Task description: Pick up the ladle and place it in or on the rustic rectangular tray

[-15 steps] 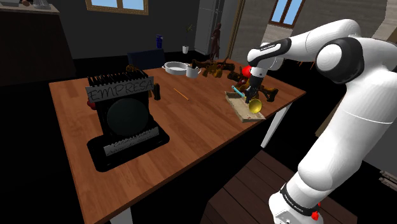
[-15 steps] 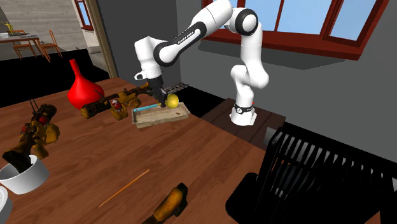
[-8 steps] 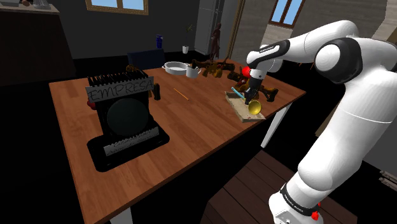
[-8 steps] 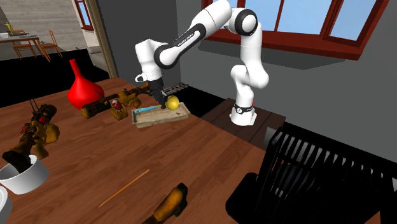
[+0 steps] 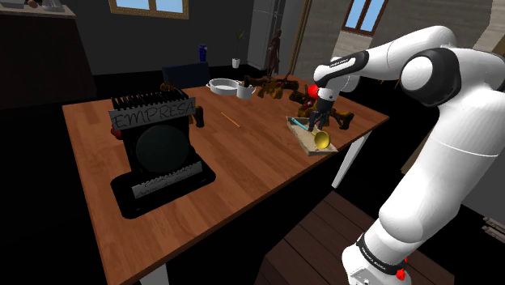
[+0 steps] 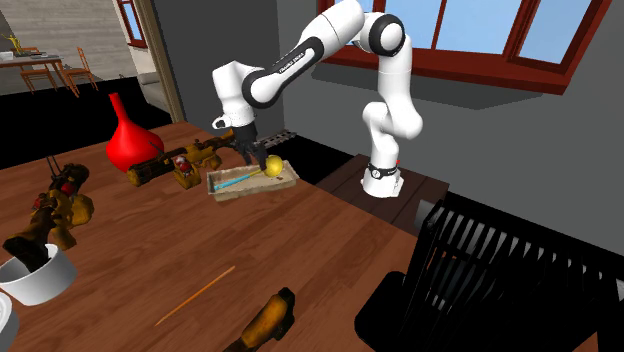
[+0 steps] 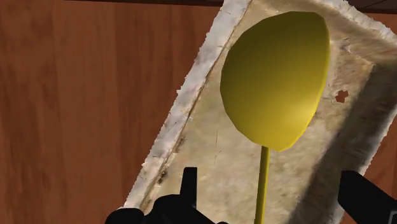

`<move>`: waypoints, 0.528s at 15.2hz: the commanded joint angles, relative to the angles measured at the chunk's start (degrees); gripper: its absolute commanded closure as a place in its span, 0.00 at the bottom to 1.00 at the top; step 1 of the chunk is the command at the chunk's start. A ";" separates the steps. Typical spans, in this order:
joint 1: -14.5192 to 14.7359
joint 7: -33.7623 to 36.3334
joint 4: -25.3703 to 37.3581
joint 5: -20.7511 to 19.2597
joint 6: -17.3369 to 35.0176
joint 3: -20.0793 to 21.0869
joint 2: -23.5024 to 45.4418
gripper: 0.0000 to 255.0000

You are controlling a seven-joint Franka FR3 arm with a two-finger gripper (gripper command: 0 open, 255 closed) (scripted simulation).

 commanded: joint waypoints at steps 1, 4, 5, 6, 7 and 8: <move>-0.07 0.19 1.45 -0.28 -1.85 -0.11 -0.43 0.00; -0.31 0.58 5.94 -0.86 -7.05 -0.39 -1.20 0.00; -0.31 0.58 5.94 -0.87 -7.05 -0.39 -1.20 0.00; -0.31 0.58 5.94 -0.87 -7.05 -0.39 -1.21 0.00; -0.31 0.58 5.94 -0.87 -7.05 -0.39 -1.21 0.00; -0.31 0.58 5.94 -0.87 -7.05 -0.39 -1.20 0.00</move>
